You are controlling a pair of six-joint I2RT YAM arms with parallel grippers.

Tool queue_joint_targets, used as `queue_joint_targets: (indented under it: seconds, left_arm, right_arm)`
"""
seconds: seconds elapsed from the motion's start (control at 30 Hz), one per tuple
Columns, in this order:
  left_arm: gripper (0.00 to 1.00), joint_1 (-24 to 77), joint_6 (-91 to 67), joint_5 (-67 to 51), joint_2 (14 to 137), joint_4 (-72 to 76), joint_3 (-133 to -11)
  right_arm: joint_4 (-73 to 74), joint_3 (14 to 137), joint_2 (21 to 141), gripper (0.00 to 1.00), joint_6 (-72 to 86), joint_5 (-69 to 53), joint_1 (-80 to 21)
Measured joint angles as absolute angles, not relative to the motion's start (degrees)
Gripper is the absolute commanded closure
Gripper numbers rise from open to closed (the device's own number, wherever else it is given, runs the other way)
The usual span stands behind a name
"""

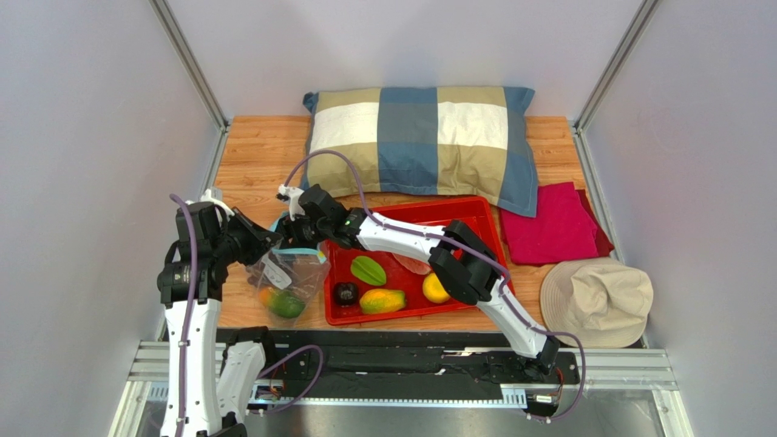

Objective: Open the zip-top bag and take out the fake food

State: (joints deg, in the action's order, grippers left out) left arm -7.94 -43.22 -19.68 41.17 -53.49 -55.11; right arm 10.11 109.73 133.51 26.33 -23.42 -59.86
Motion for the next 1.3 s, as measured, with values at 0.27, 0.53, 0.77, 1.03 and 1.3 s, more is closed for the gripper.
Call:
queue_joint_targets:
  seconds: [0.27,0.53,0.77,1.03,1.3]
  left_arm:
    - [1.0,-7.9,-45.5,-20.7,40.9,-52.4,-52.1]
    - [1.0,-7.9,-46.1,-20.6,40.9,-51.6,-50.2]
    - [1.0,-7.6,-46.2,-20.4,39.9,-51.6,-49.9]
    - [1.0,-7.5,-45.8,-16.7,37.2,-53.4,-50.0]
    - [1.0,-7.5,-45.5,-7.1,32.1,-57.2,-50.1]
  right_arm:
    - [2.8,109.5,138.6,0.17,34.0,-24.1,-60.1]
    - [-3.9,110.2,142.6,0.41,38.4,-27.2,-61.4]
    - [-7.5,111.9,145.8,0.83,42.1,-28.9,-61.4]
    - [-0.2,111.9,142.3,0.93,37.8,-29.1,-60.7]
    - [7.9,110.4,133.6,0.99,38.0,-33.3,-58.7]
